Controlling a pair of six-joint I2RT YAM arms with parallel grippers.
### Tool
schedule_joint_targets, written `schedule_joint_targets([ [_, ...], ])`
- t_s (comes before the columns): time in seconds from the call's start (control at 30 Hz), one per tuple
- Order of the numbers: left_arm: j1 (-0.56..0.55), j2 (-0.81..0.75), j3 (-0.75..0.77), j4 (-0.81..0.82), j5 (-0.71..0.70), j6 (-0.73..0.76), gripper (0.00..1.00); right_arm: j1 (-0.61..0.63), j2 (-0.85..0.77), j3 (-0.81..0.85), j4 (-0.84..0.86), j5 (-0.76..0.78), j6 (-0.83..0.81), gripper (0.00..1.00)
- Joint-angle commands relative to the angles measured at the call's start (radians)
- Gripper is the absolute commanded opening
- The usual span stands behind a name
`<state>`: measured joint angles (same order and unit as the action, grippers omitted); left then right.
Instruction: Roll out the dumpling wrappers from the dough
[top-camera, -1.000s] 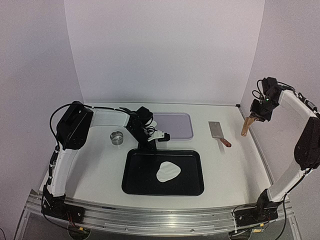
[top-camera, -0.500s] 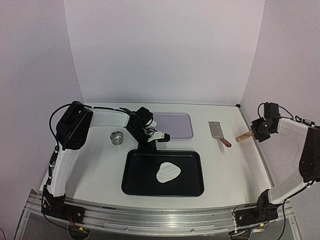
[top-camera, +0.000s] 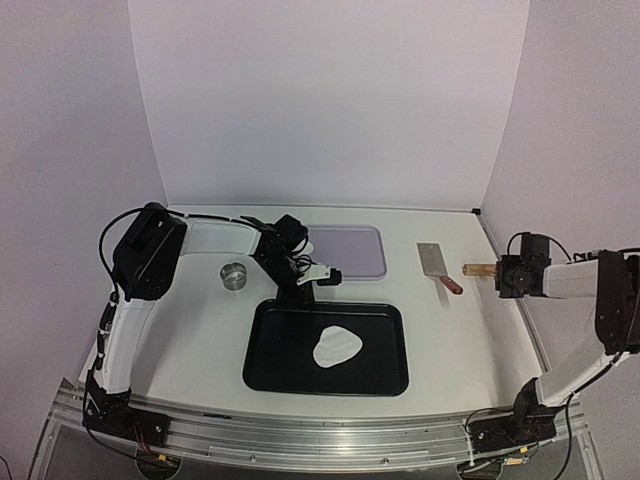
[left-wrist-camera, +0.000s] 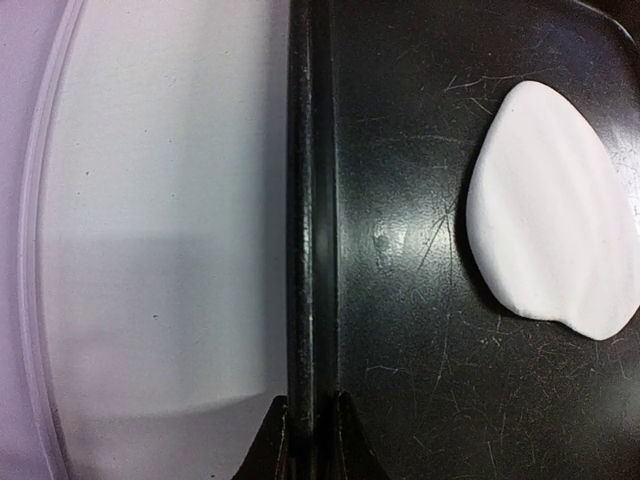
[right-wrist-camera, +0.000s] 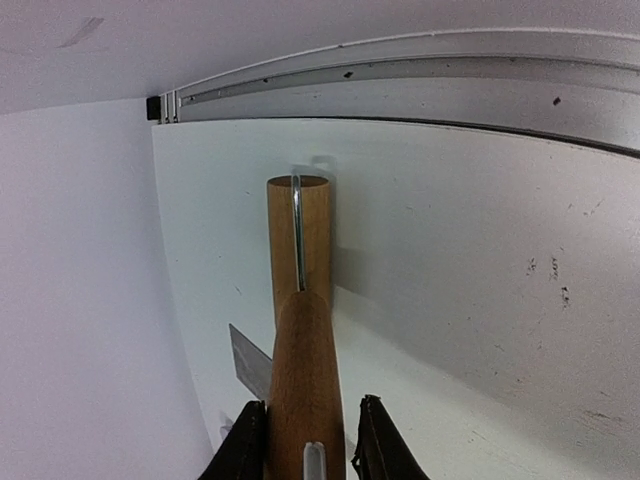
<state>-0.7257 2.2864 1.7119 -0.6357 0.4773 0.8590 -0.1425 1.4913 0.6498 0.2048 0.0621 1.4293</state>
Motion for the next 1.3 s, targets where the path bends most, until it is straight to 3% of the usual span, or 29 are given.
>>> schedule_joint_targets([
  [0.0, -0.021, -0.024, -0.017, 0.008, -0.059, 0.057, 0.0, 0.002, -0.04, -0.113, 0.001, 0.021, 0.153, 0.29],
  [0.13, -0.023, -0.023, -0.014, 0.008, -0.061, 0.059, 0.0, 0.002, -0.056, -0.152, 0.001, 0.006, 0.158, 0.43],
  [0.27, -0.024, -0.025, -0.014, 0.008, -0.066, 0.06, 0.0, 0.002, -0.082, -0.176, -0.013, 0.013, 0.179, 0.5],
  [0.63, -0.025, -0.027, -0.016, 0.008, -0.074, 0.059, 0.0, 0.003, -0.168, -0.179, -0.182, 0.067, 0.2, 0.54],
  [0.87, -0.027, -0.023, 0.006, -0.013, -0.046, 0.008, 0.01, 0.003, -0.258, -0.051, -0.411, 0.117, -0.01, 0.54],
  [0.93, -0.026, -0.022, 0.01, -0.02, -0.041, -0.008, 0.07, 0.003, -0.269, -0.002, -0.471, 0.113, -0.099, 0.54],
  [1.1, -0.026, -0.019, 0.04, -0.043, -0.036, -0.029, 0.35, 0.004, -0.292, 0.081, -0.553, 0.086, -0.243, 0.54],
  [1.27, -0.026, -0.021, 0.091, -0.08, -0.028, -0.057, 0.47, 0.014, -0.32, 0.132, -0.61, 0.06, -0.354, 0.57],
])
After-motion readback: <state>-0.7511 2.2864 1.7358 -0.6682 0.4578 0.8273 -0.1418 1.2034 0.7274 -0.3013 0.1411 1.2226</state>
